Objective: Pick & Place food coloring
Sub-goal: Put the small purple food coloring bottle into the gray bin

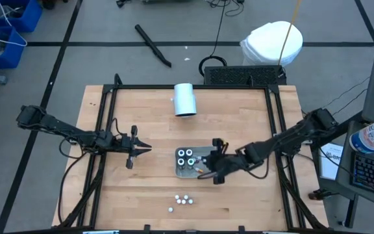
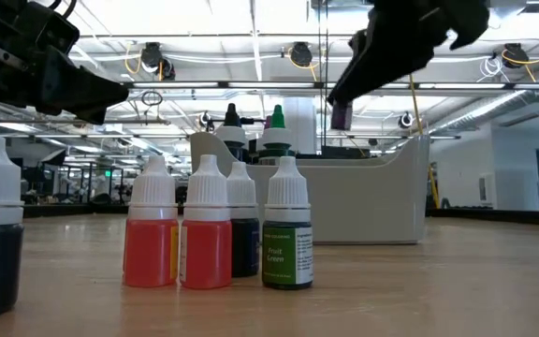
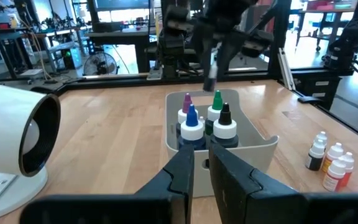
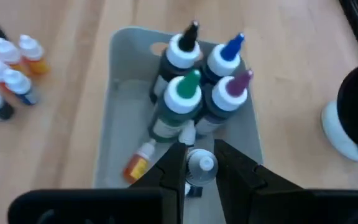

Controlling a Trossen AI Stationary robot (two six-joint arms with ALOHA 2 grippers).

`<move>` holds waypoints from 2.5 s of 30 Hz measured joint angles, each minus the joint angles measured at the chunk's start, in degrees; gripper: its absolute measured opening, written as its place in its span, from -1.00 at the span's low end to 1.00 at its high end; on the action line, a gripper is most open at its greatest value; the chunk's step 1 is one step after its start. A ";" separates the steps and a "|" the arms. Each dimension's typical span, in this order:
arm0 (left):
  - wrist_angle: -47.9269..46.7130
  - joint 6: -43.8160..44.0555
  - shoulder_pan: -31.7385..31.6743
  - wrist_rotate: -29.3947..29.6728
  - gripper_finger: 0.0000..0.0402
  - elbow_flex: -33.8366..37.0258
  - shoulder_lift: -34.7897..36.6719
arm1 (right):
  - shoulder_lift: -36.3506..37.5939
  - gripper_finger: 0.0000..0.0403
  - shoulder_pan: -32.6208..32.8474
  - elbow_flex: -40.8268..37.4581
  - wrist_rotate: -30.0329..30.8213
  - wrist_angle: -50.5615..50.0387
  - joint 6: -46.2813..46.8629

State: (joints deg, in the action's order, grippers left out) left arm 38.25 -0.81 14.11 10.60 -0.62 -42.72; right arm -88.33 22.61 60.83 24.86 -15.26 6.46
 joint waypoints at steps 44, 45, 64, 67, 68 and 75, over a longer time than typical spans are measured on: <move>-0.82 -0.76 0.00 0.08 -0.71 0.00 0.00 | -7.26 -0.73 -2.11 -6.26 -11.54 10.36 0.84; -0.82 -0.92 0.00 0.08 -0.71 0.00 -0.01 | -7.28 -0.73 -2.34 -6.26 -11.58 10.28 0.79; -0.80 -1.65 0.00 0.08 -0.71 0.00 0.00 | -7.34 -0.73 -4.92 -6.33 -16.15 13.37 0.32; -0.80 -1.65 0.00 0.06 -0.71 0.00 0.00 | -7.56 -0.73 -4.92 -6.33 -17.64 13.78 0.17; -0.77 -1.65 0.00 0.08 -0.71 0.00 0.00 | -7.93 -0.73 -4.92 -6.33 -17.66 13.90 0.15; -0.77 -1.67 0.00 0.06 -0.71 0.00 0.00 | -10.61 -0.73 -4.92 -6.15 -17.38 14.72 -0.07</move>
State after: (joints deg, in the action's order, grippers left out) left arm 37.48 -2.48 14.11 10.66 -0.62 -42.72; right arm -98.94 17.69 54.68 7.48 -0.53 6.39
